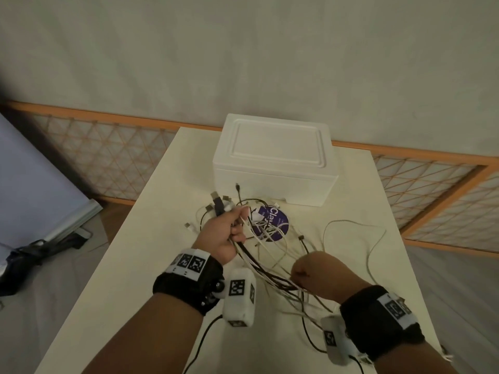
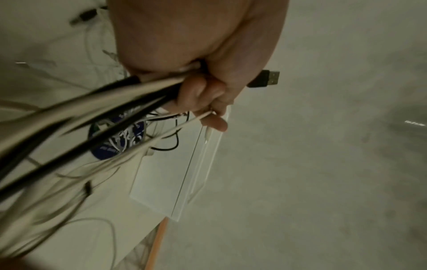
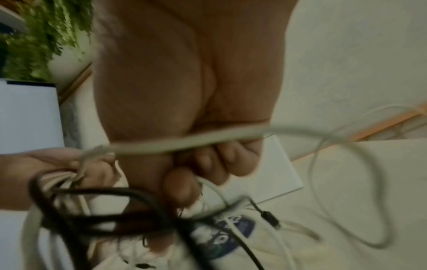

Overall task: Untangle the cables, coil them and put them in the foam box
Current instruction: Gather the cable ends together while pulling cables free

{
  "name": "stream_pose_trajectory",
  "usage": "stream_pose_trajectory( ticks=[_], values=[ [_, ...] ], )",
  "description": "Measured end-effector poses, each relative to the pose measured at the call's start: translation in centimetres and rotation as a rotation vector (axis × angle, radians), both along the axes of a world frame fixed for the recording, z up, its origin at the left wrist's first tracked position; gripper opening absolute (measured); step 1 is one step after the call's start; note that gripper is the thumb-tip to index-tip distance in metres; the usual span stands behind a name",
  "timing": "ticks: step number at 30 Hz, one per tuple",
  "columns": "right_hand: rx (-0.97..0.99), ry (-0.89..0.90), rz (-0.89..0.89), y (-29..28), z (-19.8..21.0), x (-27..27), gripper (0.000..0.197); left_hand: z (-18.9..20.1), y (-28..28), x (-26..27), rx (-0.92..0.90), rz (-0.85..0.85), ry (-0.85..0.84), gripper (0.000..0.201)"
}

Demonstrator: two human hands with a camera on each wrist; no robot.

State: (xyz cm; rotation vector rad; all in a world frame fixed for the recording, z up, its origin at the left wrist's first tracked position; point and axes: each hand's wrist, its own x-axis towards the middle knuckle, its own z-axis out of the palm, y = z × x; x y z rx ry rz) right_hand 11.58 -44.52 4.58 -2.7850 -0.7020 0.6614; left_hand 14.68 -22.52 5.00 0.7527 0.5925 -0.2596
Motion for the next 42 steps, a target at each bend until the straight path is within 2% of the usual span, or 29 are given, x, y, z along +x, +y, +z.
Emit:
stream_pose_trajectory(
  ticks=[3,6,9,11,13,17,20,22,23,24,26,27,29,30,33,35,36,38,39,42],
  values=[
    [-0.095,0.076,-0.047,-2.7,-1.5,-0.6,0.027,0.3,0.9,0.2,0.037,0.085,-0.045,0.019],
    [-0.126,0.063,-0.156,-5.0,-1.3,-0.5,0.025,0.7,1.6,0.1,0.040,0.101,-0.092,0.015],
    [0.010,-0.050,-0.259,-5.7,0.5,0.3,0.023,1.0,1.3,-0.3,0.040,0.094,-0.141,0.013],
    [0.119,-0.107,-0.299,-5.7,1.6,0.9,0.022,1.2,1.2,-0.6,0.033,0.096,-0.151,0.025],
    [0.074,-0.105,-0.294,-6.1,2.3,1.3,0.024,1.3,1.4,-0.9,0.044,0.105,-0.165,0.029],
    [-0.118,-0.081,-0.350,-7.9,2.9,1.8,0.034,1.3,2.7,-1.6,0.058,0.113,-0.205,0.024],
    [-0.125,-0.141,-0.478,-10.7,3.2,1.5,0.033,0.8,4.2,-2.3,0.060,0.161,-0.215,0.024],
    [-0.074,-0.169,-0.581,-12.4,3.4,1.1,0.026,0.5,5.3,-2.9,0.092,0.189,-0.212,0.020],
    [-0.068,-0.145,-0.606,-13.0,3.6,0.9,0.019,0.3,5.7,-3.2,0.109,0.188,-0.210,0.019],
    [-0.095,-0.079,-0.601,-13.1,4.0,0.6,0.022,0.2,6.0,-3.6,0.130,0.177,-0.205,0.020],
    [-0.270,0.064,-0.455,-12.0,4.5,0.3,0.078,0.1,5.8,-4.2,0.161,0.114,-0.195,0.023],
    [-0.304,0.076,-0.371,-10.5,5.2,0.1,0.101,0.1,5.1,-4.6,0.168,0.069,-0.202,0.023],
    [-0.127,0.015,-0.265,-6.0,6.5,-0.4,0.129,0.3,3.1,-5.1,0.160,-0.016,-0.235,0.018],
    [0.018,0.018,-0.234,-3.3,6.7,-0.8,0.130,0.4,2.0,-5.4,0.166,-0.054,-0.244,0.016],
    [0.327,0.183,-0.112,4.7,5.3,-1.9,0.105,0.1,-0.4,-6.0,0.252,-0.151,-0.218,0.029],
    [0.305,0.310,-0.060,7.9,2.9,-2.8,0.089,0.0,-0.5,-6.1,0.321,-0.126,-0.212,0.036],
    [0.237,0.319,-0.033,8.5,1.5,-3.1,0.074,0.2,0.0,-6.1,0.308,-0.069,-0.225,0.031],
    [0.107,0.227,0.024,8.2,-0.4,-3.6,0.039,0.4,1.6,-6.0,0.179,0.087,-0.194,0.019],
    [0.068,0.178,0.033,7.5,-0.8,-3.8,0.029,0.4,2.7,-6.1,0.105,0.160,-0.153,0.020],
    [0.042,0.048,0.043,5.1,-1.6,-3.7,0.024,-1.2,5.2,-6.9,0.001,0.306,-0.058,0.028]
  ],
)
